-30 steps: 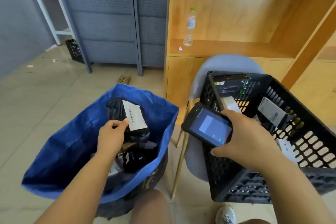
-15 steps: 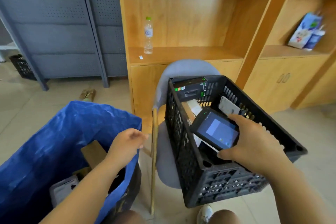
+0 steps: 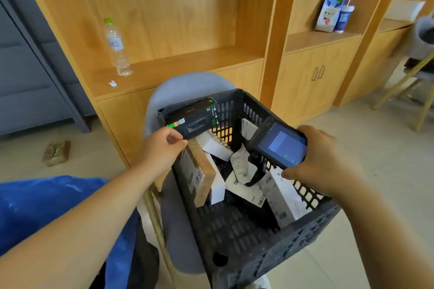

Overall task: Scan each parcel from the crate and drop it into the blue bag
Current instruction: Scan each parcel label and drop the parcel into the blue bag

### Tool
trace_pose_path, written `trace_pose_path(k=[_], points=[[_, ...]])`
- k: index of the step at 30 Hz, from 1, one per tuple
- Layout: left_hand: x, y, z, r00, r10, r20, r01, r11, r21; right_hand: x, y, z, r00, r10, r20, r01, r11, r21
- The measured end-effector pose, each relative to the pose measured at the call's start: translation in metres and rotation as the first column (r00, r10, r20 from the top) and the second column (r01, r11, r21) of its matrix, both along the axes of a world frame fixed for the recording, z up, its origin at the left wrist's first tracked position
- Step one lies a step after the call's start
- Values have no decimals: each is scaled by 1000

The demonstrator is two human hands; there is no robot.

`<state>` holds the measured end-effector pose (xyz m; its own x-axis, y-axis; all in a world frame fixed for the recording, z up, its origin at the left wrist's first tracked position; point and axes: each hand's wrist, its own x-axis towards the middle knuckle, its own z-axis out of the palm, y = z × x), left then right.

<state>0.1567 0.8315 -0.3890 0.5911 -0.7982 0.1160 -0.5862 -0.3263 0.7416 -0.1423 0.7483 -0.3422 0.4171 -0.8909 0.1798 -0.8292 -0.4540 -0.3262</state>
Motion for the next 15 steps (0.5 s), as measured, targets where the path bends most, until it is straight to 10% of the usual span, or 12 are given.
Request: trace_pose_path(k=[15], points=[[68, -165, -62, 804, -140, 578, -248, 804, 540, 66, -109, -28, 996, 85, -16, -86, 996, -32]])
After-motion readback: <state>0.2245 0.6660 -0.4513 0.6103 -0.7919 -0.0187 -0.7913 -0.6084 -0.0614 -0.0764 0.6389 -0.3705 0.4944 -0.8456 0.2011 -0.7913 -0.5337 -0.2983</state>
